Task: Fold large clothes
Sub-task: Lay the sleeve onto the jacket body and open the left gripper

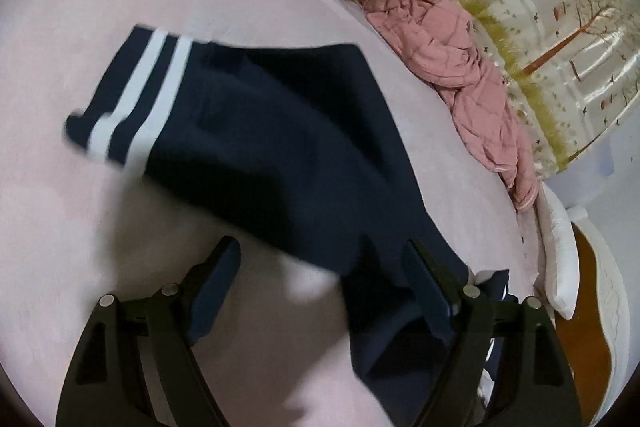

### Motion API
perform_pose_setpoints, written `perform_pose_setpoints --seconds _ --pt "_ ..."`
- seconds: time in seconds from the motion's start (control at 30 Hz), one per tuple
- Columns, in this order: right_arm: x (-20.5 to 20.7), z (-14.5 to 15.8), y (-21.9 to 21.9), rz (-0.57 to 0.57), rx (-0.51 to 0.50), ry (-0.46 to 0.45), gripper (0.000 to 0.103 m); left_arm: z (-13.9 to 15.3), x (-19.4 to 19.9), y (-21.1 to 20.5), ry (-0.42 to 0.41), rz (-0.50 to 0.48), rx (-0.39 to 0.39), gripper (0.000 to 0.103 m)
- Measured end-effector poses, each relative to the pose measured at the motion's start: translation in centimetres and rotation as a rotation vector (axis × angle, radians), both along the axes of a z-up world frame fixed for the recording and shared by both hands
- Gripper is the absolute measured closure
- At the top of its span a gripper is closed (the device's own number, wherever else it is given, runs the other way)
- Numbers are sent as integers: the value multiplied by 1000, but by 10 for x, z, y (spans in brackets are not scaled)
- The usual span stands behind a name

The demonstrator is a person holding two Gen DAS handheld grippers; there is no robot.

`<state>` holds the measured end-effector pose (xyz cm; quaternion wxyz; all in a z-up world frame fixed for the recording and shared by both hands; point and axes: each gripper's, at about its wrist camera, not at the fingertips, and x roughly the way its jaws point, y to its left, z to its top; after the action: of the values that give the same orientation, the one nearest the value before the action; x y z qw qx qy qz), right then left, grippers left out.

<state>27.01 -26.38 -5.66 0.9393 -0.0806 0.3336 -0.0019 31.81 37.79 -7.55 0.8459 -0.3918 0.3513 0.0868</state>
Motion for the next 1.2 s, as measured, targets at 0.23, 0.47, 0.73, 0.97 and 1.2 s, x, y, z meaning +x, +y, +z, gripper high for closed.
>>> perform_pose_setpoints --seconds 0.23,0.47,0.73,0.97,1.2 --pt "0 -1 1 0 -1 3 15 -7 29 5 -10 -33 146 72" --pt "2 -4 4 2 -11 17 15 75 -1 -53 -269 -114 353 101" --pt "3 -3 3 1 -12 15 15 169 0 -204 -501 -347 322 101" --pt "3 -3 2 -1 -11 11 15 194 45 -347 -538 -538 307 101" --pt "0 3 -6 -24 21 3 15 140 76 -443 -419 -677 219 101"
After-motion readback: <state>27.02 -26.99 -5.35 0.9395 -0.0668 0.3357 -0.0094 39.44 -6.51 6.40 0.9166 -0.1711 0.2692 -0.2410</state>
